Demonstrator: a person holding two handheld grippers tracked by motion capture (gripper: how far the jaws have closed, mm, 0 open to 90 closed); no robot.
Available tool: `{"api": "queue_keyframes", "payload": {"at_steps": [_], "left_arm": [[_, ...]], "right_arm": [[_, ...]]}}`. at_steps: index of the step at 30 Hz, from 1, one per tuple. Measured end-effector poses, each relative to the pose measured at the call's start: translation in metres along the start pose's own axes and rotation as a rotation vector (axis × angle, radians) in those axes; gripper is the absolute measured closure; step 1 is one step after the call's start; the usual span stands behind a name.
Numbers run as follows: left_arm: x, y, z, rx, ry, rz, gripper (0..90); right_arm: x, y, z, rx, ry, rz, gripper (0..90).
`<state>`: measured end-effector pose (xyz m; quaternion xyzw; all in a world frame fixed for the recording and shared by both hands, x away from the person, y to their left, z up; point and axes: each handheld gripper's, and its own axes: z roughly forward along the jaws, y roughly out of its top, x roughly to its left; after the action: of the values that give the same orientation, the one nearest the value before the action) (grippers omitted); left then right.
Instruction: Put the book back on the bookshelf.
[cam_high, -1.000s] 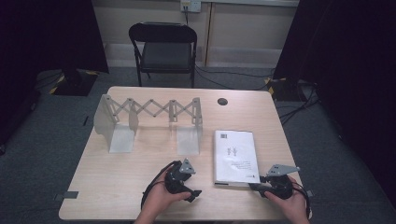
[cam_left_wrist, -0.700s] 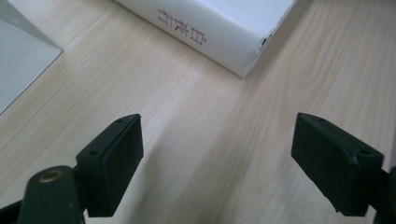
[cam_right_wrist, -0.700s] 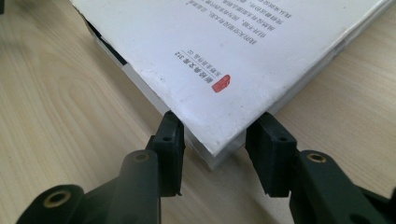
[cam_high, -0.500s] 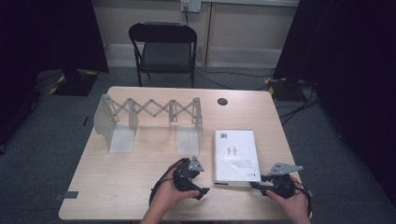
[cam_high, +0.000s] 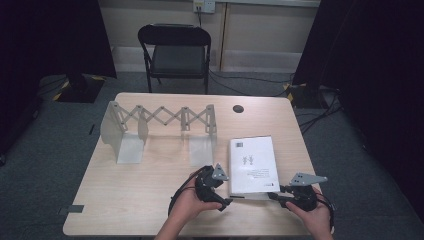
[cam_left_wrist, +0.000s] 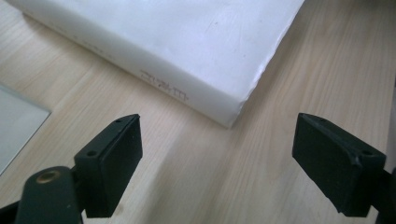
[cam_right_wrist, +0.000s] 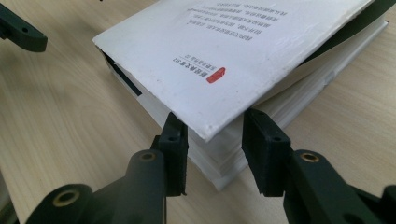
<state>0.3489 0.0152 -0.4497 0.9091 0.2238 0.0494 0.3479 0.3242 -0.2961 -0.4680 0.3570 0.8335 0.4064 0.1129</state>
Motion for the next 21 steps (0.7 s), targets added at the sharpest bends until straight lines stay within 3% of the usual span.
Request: {"api": "queue_keyframes", "payload": {"at_steps": [15, 21], "left_arm": [[-0.003, 0.025, 0.013, 0.005, 0.000, 0.049, 16.1], [-0.003, 0.029, 0.018, 0.004, 0.002, 0.046, 16.1]], "right_arm": [[0.000, 0.005, -0.002, -0.025, 0.022, 0.013, 64.5], [-0.001, 0.006, -0.003, -0.028, 0.027, 0.013, 64.6]]}}
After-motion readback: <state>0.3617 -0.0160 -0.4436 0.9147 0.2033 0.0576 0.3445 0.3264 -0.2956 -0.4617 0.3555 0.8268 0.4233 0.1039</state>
